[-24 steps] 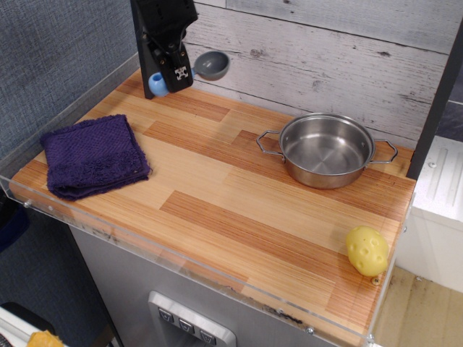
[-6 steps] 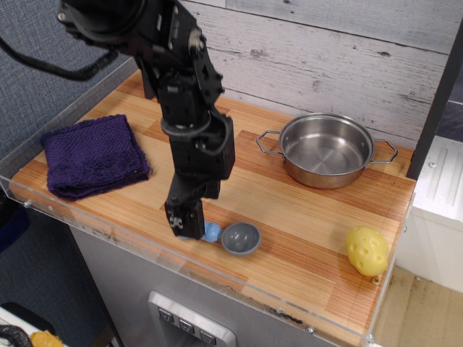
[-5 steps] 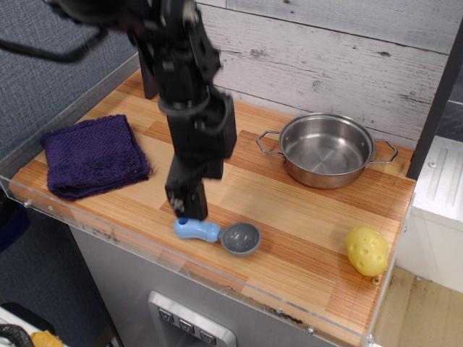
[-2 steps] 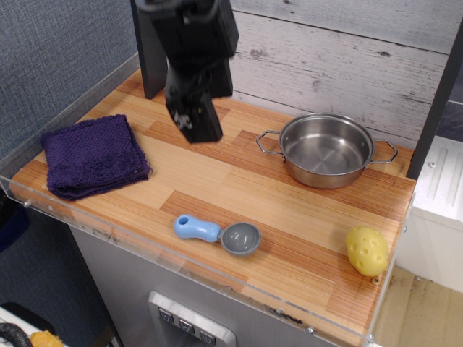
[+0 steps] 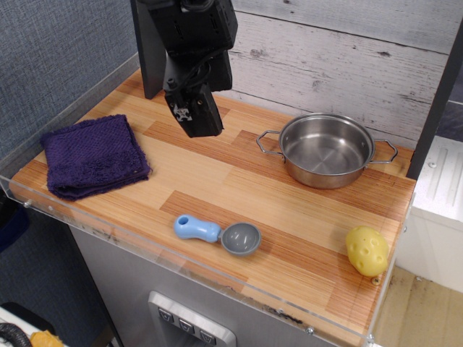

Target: Place the object onto the table.

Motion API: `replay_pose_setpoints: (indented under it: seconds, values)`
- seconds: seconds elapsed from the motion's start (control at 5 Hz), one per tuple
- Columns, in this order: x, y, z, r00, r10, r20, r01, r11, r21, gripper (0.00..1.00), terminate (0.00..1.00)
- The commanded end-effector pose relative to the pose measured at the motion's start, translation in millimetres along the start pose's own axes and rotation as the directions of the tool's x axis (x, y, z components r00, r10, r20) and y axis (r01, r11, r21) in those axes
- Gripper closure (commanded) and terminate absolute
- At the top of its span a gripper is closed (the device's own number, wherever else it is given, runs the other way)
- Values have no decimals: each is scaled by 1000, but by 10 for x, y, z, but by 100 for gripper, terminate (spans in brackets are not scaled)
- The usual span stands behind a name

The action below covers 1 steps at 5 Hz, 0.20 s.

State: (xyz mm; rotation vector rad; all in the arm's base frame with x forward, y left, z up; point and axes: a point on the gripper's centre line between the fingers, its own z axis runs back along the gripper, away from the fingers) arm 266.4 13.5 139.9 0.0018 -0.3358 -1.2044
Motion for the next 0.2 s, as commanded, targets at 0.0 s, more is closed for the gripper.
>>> replay_pose_setpoints:
  seconds: [0.0]
  values:
    - [-65, -22, 134, 1000, -10, 4, 10, 999, 47, 0, 100]
